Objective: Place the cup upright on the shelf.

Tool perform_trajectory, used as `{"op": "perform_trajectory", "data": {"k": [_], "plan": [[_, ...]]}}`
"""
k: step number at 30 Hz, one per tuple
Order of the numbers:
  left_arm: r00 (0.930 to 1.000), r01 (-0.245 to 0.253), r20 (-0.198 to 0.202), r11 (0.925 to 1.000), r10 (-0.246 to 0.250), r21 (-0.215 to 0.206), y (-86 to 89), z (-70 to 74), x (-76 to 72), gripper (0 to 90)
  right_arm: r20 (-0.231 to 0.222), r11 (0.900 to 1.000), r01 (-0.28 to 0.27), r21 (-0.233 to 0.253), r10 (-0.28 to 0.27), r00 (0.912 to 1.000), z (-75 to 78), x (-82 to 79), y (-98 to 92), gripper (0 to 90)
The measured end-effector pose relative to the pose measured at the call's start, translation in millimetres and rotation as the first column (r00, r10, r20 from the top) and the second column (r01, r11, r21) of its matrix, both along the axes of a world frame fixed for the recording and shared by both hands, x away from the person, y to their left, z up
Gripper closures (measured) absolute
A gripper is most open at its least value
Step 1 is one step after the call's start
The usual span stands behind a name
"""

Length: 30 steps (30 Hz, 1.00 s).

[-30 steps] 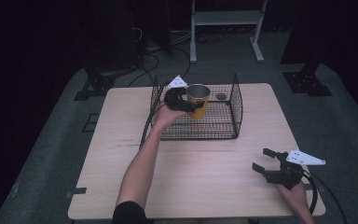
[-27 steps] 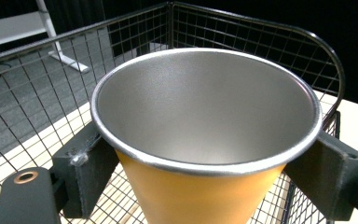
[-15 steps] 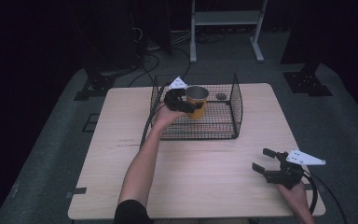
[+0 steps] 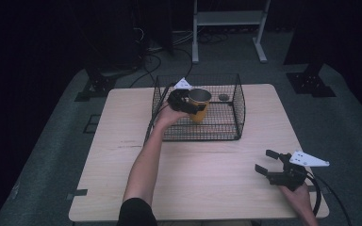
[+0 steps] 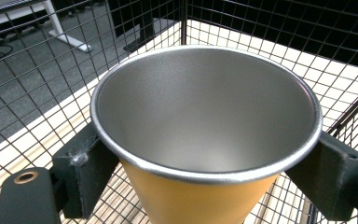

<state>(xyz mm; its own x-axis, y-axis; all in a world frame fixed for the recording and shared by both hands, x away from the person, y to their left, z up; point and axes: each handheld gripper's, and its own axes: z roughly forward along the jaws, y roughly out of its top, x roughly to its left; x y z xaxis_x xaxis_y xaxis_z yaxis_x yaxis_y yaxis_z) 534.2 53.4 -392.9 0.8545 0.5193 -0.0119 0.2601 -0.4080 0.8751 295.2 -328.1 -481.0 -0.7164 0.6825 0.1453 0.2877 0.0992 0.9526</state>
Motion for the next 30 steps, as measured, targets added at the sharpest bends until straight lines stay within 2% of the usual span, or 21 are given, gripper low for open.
{"op": "perform_trajectory", "data": {"k": [3,6,9,13,17,18,23,30], "plan": [[1.0000,0.004,0.000,1.0000,-0.004,-0.003,-1.8,-0.8,0.6,14.2,0.000,1.000,-0.001,0.001,0.001,1.0000,0.0,0.0,-0.1,15.4],[0.9999,0.003,-0.012,0.9998,-0.003,0.019,-3.5,-4.8,2.9,14.2,0.000,1.000,-0.003,0.002,0.003,1.0000,0.0,0.0,-0.2,15.3],[0.9989,0.003,-0.046,0.9998,-0.002,0.020,-3.1,-8.6,5.2,14.2,0.000,1.000,-0.004,0.003,0.004,1.0000,0.0,0.0,-0.2,15.3],[0.9976,0.008,-0.068,0.9987,-0.004,0.051,-3.8,-10.9,8.4,14.2,0.000,1.000,-0.004,0.004,0.004,1.0000,0.0,0.1,-0.3,15.4],[0.9976,0.014,-0.069,0.9981,-0.010,0.060,-5.9,-11.0,8.8,14.2,0.000,1.000,-0.004,0.004,0.004,1.0000,0.0,0.1,-0.3,15.3],[0.9969,0.024,-0.077,0.9964,-0.018,0.082,-7.7,-10.8,9.6,14.2,0.000,1.000,-0.004,0.004,0.004,1.0000,0.0,0.1,-0.4,15.4],[0.9974,0.020,-0.071,0.9928,-0.012,0.118,-11.4,-12.3,10.8,14.2,0.000,1.000,-0.004,0.004,0.004,1.0000,0.0,0.1,-0.4,15.3],[0.9960,0.017,-0.089,0.9927,-0.007,0.120,-11.6,-12.7,12.7,14.2,0.002,1.000,-0.005,0.007,0.005,1.0000,0.1,0.0,-0.6,15.4]]}}
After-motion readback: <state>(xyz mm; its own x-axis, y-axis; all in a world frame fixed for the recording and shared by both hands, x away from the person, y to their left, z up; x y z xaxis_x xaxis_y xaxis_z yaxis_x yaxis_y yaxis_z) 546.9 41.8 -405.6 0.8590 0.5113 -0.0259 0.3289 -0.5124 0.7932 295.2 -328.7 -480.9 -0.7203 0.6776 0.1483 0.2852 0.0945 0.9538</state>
